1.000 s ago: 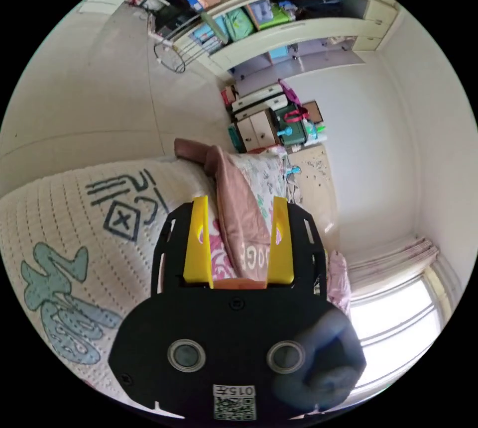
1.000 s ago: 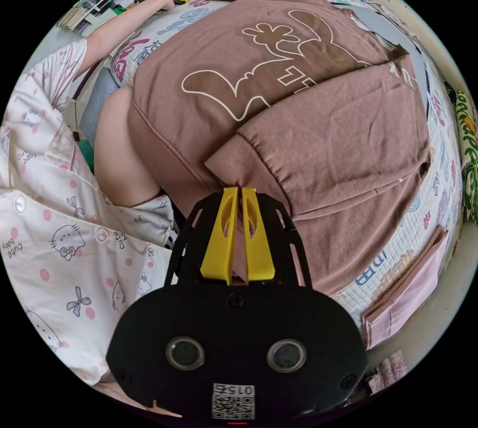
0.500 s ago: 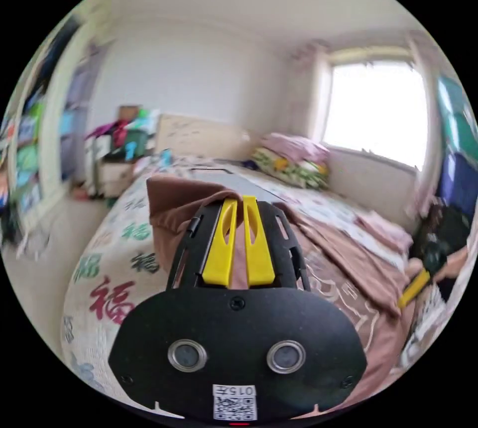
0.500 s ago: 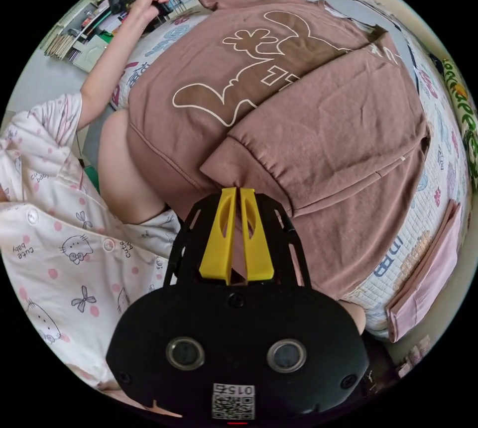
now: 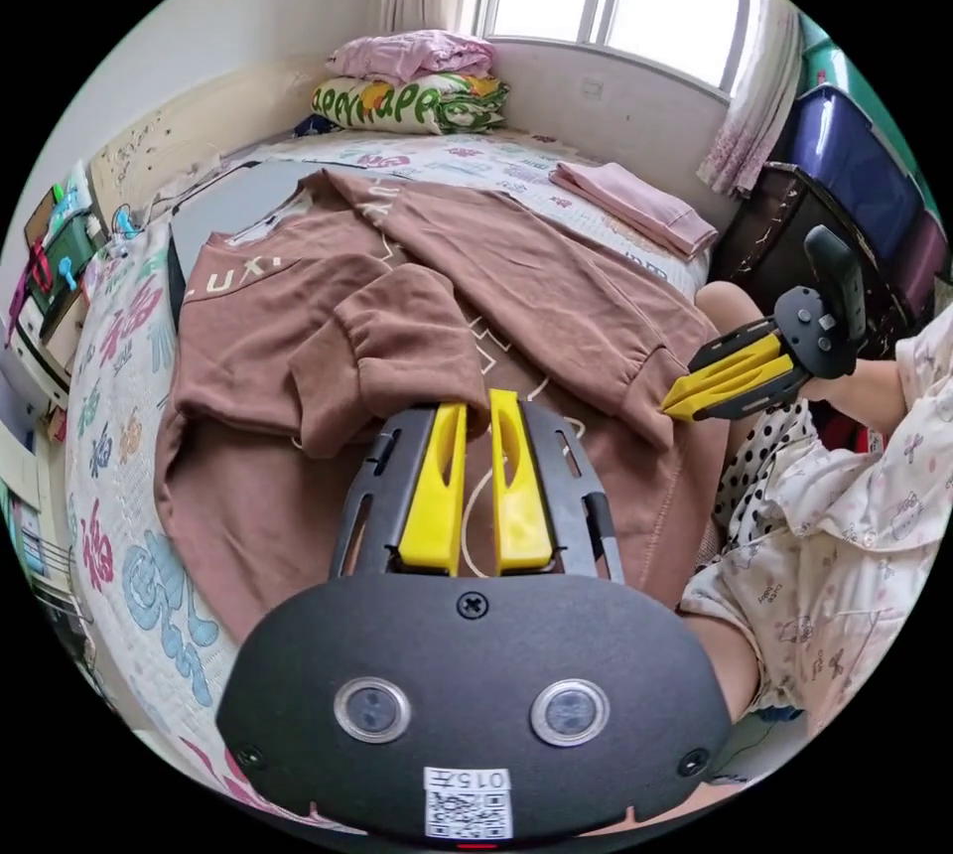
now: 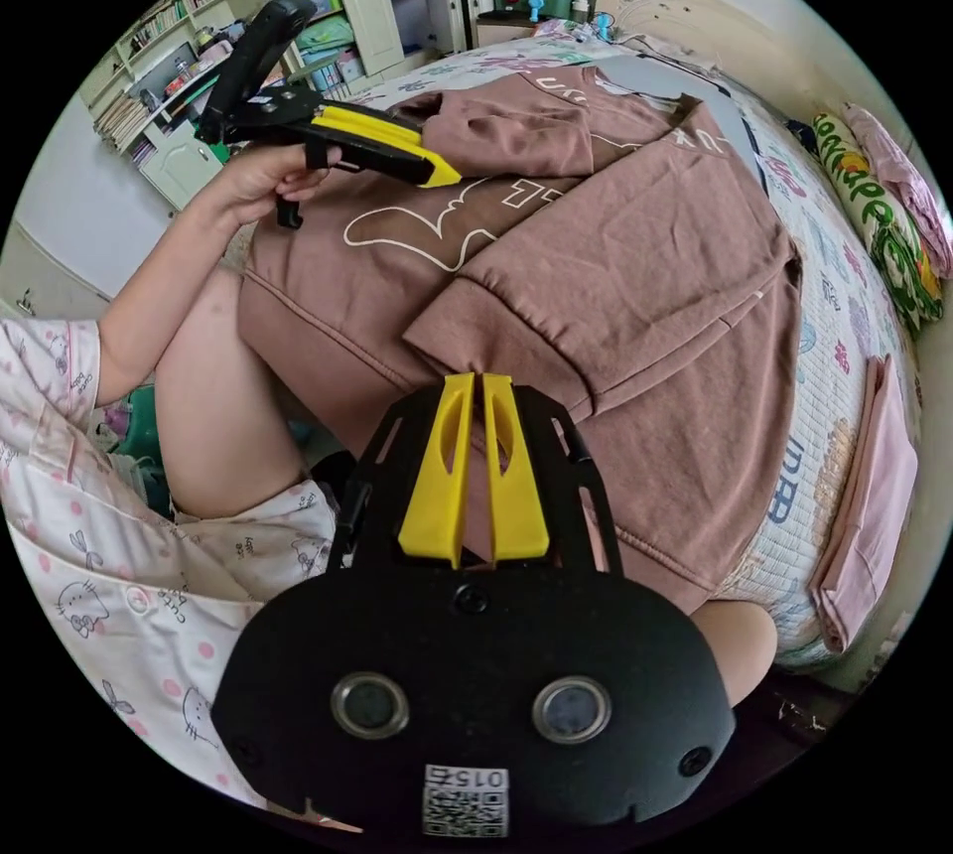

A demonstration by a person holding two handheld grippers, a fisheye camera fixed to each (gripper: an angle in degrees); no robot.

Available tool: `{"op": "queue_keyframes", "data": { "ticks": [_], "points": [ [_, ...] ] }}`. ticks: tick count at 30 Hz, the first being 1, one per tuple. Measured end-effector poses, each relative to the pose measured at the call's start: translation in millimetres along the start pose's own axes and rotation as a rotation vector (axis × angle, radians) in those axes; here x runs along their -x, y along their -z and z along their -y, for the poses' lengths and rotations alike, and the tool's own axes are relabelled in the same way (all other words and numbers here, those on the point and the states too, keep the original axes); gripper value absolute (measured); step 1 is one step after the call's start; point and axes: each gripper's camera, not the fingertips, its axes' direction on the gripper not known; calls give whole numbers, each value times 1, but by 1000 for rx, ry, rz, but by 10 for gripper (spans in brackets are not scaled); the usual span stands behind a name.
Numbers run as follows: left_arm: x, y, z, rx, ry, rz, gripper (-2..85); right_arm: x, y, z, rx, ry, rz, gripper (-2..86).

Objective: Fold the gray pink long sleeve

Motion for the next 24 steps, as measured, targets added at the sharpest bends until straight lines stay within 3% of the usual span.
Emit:
{"op": "queue_keyframes", "data": {
  "ticks": [3,7,9,12,17,24],
  "points": [
    [13,13,-2,-31,55,-29,64,-5,2,-8,-24,-27,21,6],
    [68,36,-27,-230,310,-101,91,-9,7,-11,-19,-50,22,7],
    [91,34,-33,-246,415,-152,107,-8,9,-12,-22,-42,5,7],
    [113,18,-28,-194,525,-270,117,-11,14,-18,-44,-56,-4,8],
    [136,10,-36,-374,711,-514,115,-26,27,-18,-36,-82,21,7],
    [138,22,-26,-398,754,-286,54,-66,48,-22,-41,-171,154,11]
  ]
}}
